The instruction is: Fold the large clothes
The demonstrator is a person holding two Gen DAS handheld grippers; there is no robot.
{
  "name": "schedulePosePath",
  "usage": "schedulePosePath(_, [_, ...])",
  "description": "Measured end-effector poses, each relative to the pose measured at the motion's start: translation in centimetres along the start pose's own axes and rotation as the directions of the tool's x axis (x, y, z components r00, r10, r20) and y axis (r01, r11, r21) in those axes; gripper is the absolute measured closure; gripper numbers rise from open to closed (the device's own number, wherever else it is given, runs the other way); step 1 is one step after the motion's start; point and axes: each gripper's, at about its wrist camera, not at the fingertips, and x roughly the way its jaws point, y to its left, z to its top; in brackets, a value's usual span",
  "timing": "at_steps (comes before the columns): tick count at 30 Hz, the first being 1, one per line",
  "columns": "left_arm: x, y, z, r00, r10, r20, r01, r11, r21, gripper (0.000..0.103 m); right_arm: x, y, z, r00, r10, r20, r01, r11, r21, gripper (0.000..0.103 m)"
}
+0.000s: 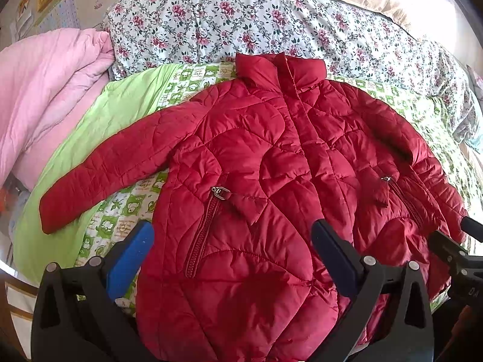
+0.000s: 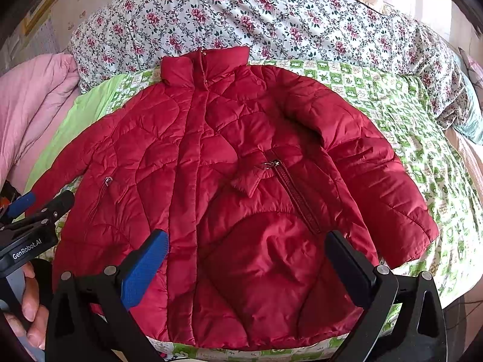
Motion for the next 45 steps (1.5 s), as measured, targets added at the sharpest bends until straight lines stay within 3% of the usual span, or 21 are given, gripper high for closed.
schedulePosePath(34, [0.1,-0.4,0.4,0.999,-0.037,0.002,0.037,0.999,0.001,0.000,-0.4,-2.9,-0.1,1.000,0.007,0.017,-0.008,0.997,0.073,0.000])
schedulePosePath(38, [0.9,-0.3,0.6,0.996,-0.090,-0.008,0.090,0.996,-0.020,0.000,-0.7,-5.5,-0.1,0.999,-0.002,0.035,-0.003,0.990,0.139,0.001])
schedulePosePath(41, [1.4,0.0,0.6,0.990,-0.142,0.015,0.142,0.989,-0.039,0.000,-1.1,-8.7,-0.2,0.997,-0.055,0.055,0.043,0.977,0.207,0.001])
schedulePosePath(45, [2.4,0.2,0.8,0.984,-0.178,0.004,0.178,0.983,-0.039,0.000,-1.1,-13.6,-0.7,0.991,-0.129,0.045,0.108,0.941,0.320,0.013])
